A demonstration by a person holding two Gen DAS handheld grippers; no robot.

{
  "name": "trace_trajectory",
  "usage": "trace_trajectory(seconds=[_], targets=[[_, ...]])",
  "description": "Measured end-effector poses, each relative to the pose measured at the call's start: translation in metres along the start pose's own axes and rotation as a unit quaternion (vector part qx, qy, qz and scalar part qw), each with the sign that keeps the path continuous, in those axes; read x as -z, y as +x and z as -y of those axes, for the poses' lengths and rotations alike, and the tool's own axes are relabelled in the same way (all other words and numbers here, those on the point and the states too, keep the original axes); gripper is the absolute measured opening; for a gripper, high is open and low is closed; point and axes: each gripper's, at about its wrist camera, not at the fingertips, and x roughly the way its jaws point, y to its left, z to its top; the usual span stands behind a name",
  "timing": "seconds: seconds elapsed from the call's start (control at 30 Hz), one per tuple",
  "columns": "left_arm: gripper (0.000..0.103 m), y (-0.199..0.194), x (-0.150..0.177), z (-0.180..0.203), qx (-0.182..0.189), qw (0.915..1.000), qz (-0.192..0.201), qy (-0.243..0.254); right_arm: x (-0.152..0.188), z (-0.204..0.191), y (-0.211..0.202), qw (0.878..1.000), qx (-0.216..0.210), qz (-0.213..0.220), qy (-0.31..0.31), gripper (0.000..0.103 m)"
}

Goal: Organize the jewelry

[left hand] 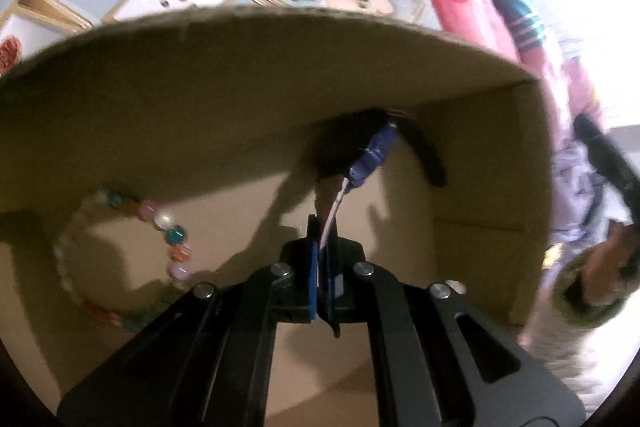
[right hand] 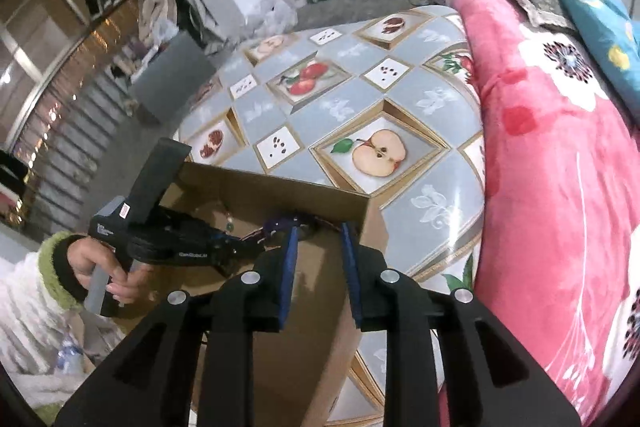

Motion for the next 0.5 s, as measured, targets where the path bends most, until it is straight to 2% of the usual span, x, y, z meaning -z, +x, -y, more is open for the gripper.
trace_trajectory(seconds=[0.07, 0.13, 0.27, 0.33, 0.37, 0.4, 0.5], targets=[[0.003, -0.004, 0.002, -0.001, 0.05, 0.9986, -0.013, -0.012, 0.004, 0.003, -0.003, 1.0, -0.001, 0.001, 0.005, 0.023], [0.003, -0.008, 0.003, -0.003, 0.072, 0.997, -0.019, -0.02, 0.008, 0.003, -0.005, 1.0, -0.007, 0.003, 0.006, 0.023], [0.008, -0.005, 0.002, -0.008, 0.031, 0.9992, -0.018, -0.017, 0.013, 0.005, -0.009, 1.0, -0.008, 0.007, 0.011, 0.023], [0.015, -0.004, -0.004, -0.009, 0.019, 0.9993, -0.016, -0.029, 0.015, 0.004, -0.012, 1.0, -0.007, 0.009, 0.012, 0.023], [0.024, -0.005, -0.004, -0.011, 0.019, 0.999, -0.014, -0.038, 0.015, 0.003, -0.015, 1.0, -0.006, 0.011, 0.012, 0.023], [0.027, -0.008, -0.005, -0.014, 0.02, 0.9987, -0.011, -0.045, 0.016, 0.003, -0.016, 1.0, -0.005, 0.013, 0.01, 0.023], [0.028, -0.021, -0.004, -0.016, 0.008, 0.9987, 0.015, -0.048, 0.017, -0.005, -0.022, 1.0, -0.001, 0.02, -0.001, 0.023]])
